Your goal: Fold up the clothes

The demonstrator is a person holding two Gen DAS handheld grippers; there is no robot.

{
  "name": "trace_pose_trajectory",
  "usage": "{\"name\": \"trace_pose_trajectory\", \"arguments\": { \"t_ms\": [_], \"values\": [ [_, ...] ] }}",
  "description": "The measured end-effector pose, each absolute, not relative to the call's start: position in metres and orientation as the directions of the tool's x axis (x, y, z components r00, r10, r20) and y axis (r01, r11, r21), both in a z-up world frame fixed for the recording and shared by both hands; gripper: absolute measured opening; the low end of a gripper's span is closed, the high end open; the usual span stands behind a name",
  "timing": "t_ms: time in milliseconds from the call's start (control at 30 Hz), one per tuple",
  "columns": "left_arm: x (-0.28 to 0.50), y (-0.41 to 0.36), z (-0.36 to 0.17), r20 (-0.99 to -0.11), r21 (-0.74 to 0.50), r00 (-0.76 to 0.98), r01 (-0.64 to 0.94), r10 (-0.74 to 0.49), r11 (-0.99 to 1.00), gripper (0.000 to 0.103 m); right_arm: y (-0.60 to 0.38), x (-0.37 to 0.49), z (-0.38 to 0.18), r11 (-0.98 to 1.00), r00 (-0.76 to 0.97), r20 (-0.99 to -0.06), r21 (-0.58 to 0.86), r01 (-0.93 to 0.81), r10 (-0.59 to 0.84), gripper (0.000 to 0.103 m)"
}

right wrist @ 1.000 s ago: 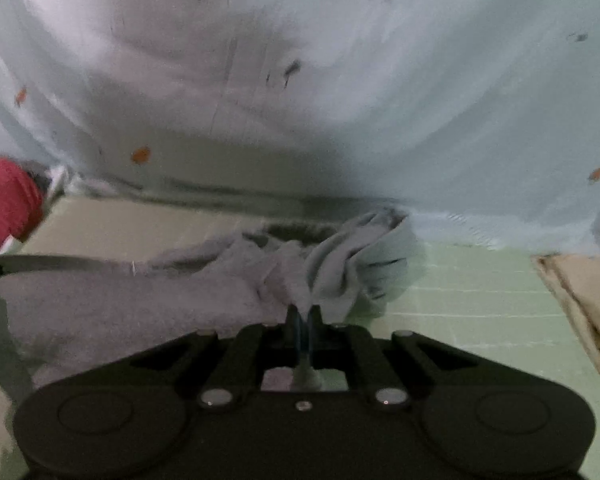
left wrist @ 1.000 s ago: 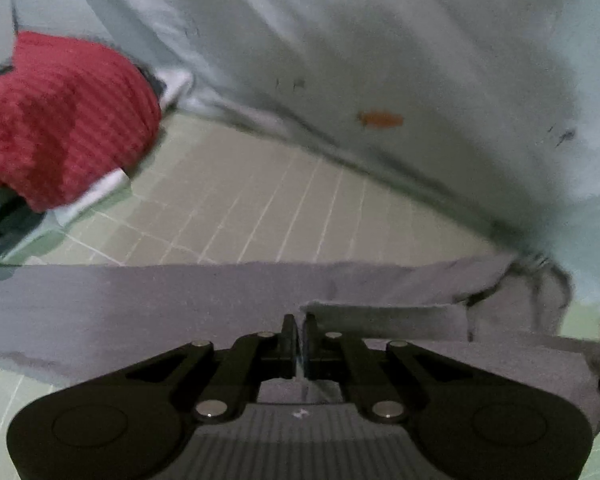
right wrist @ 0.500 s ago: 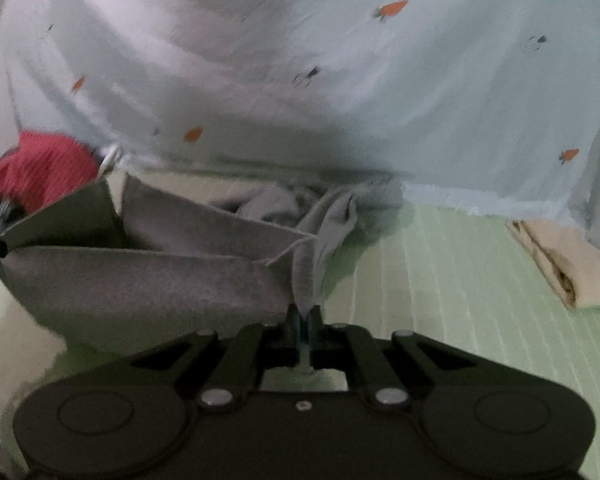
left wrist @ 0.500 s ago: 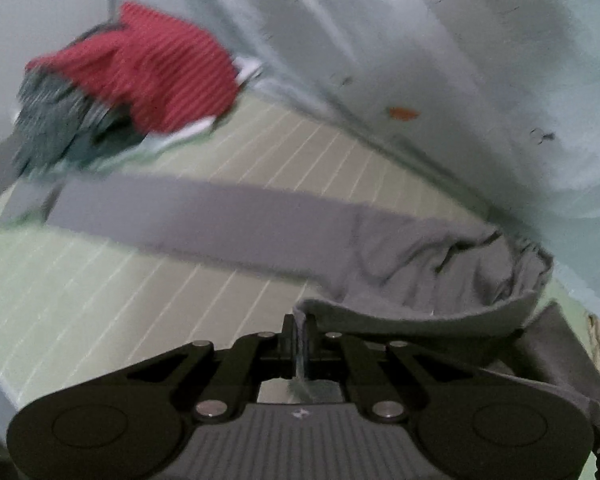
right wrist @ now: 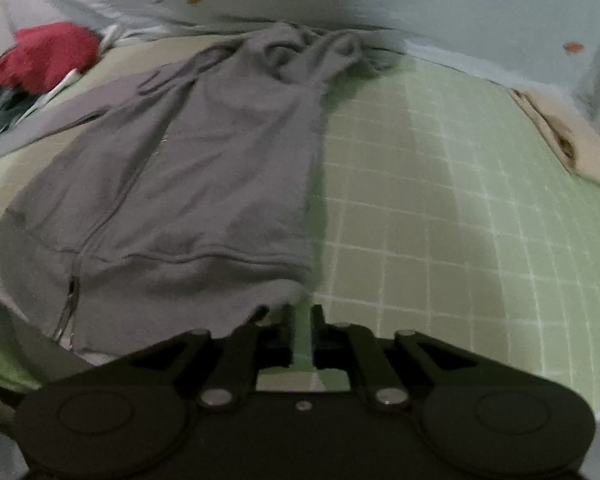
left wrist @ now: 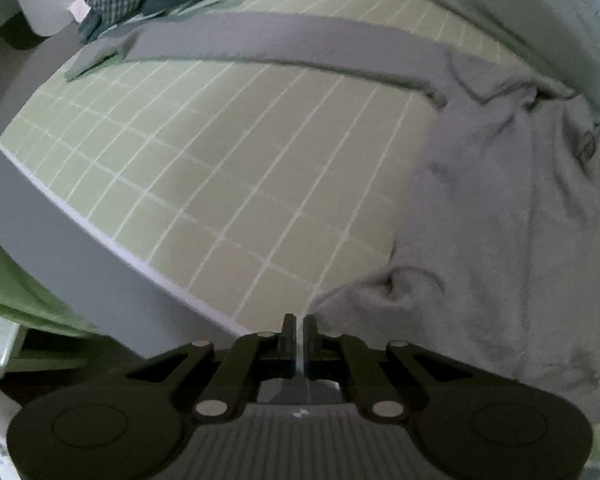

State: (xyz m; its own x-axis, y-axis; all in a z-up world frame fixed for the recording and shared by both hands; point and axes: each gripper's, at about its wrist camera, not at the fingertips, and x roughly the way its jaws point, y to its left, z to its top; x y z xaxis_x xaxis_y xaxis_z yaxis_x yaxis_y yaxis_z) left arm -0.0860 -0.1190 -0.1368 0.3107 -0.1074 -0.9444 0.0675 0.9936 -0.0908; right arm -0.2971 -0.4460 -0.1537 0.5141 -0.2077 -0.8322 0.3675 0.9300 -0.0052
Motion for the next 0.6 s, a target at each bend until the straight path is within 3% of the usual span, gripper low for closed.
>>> {"name": "trace_pose_trajectory", "arguments": {
  "t_ms": [67,133,267,333,433,600],
  "values": [
    [-0.085,-0.116,-0.135,-0.934,-0.110,0.331,0.088,-0.133,0.990,0.009,-0.452,-0.300,-0.154,0.905,0.521,-0.824,0.025,0.425,-0.222,0.035],
    [-0.082,-0.121,-0.130,-0.917,-0.118,0.365,0.138,-0.161,0.983,0.029,-0.459,-0.300,-0.154,0.876,0.531,-0.816,0.067,0.478,-0.228,0.040],
    [-0.077,-0.138,-0.125,-0.876,-0.148,0.411,0.270,-0.253,0.951,0.047,-0.472,-0.298,-0.159,0.816,0.565,-0.798,0.176,0.551,-0.209,0.055],
    [-0.072,-0.149,-0.129,-0.862,-0.192,0.390,0.341,-0.324,0.920,0.069,-0.475,-0.294,-0.166,0.793,0.582,-0.794,0.234,0.562,-0.179,0.064],
    [-0.062,-0.161,-0.149,-0.866,-0.267,0.299,0.400,-0.401,0.877,0.074,-0.477,-0.284,-0.180,0.777,0.588,-0.799,0.289,0.559,-0.126,0.069],
    [-0.060,-0.177,-0.172,-0.893,-0.233,0.249,0.458,-0.375,0.858,0.073,-0.469,-0.277,-0.194,0.796,0.589,-0.801,0.286,0.533,-0.106,0.073]
  ]
}}
